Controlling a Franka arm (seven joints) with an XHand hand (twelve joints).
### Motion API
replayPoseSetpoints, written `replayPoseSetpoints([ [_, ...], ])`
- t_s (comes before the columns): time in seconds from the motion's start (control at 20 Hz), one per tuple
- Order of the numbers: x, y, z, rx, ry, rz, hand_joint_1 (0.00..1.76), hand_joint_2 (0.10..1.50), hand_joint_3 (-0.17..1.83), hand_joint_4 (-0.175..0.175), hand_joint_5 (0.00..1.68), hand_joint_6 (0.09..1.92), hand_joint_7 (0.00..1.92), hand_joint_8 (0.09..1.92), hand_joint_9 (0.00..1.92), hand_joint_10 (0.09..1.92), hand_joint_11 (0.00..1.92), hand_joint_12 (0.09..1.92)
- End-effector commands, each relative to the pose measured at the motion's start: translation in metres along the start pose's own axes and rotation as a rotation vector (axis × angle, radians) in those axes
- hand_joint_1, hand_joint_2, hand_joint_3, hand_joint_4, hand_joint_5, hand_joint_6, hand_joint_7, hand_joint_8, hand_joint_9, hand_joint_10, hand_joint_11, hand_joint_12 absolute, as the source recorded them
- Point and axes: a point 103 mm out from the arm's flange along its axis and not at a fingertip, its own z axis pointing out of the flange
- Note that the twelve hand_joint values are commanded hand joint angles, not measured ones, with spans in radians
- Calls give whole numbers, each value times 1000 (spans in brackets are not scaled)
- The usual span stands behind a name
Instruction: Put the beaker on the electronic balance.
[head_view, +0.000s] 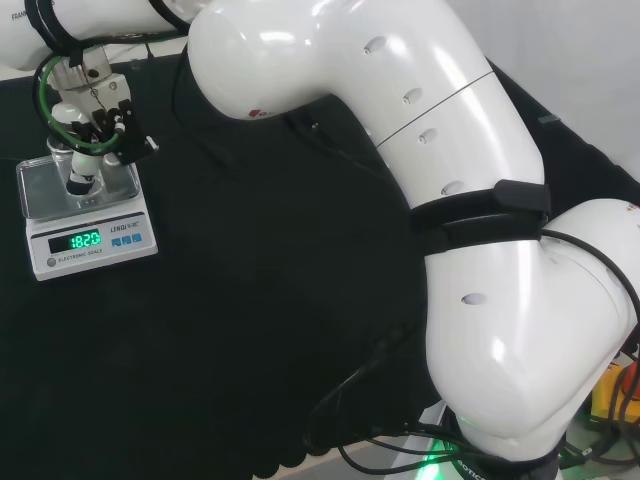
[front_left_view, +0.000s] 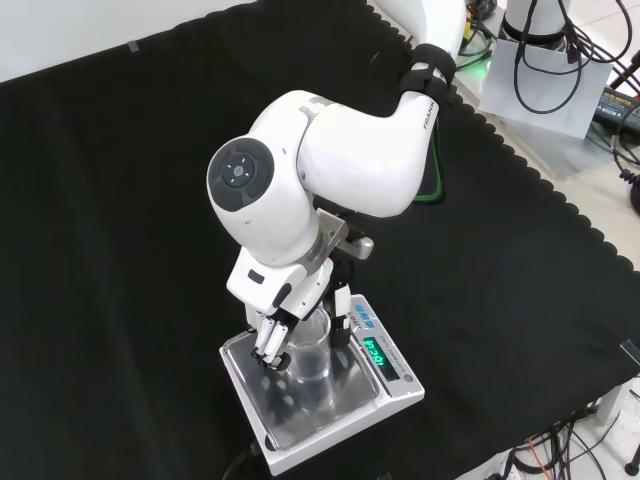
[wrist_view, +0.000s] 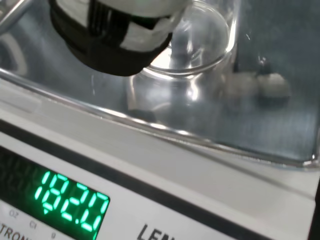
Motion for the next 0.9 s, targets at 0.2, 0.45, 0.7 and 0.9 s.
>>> replayPoseSetpoints([
  [0.2,-8,-18,-30,-47,5,8,938,939,-175,16,96,363,287,1008,609,878,439,1352],
  [0.45,-15,-34,-46,-98,21,8,759,859,-173,58,5,87,26,818,312,900,76,1516],
  [0.7,-25,-52,-56,-146,44,11,577,764,-125,97,0,87,0,266,27,801,1,1213],
  [0.9,-35,-70,-67,-160,51,28,477,708,-67,107,0,87,0,87,0,572,0,931],
])
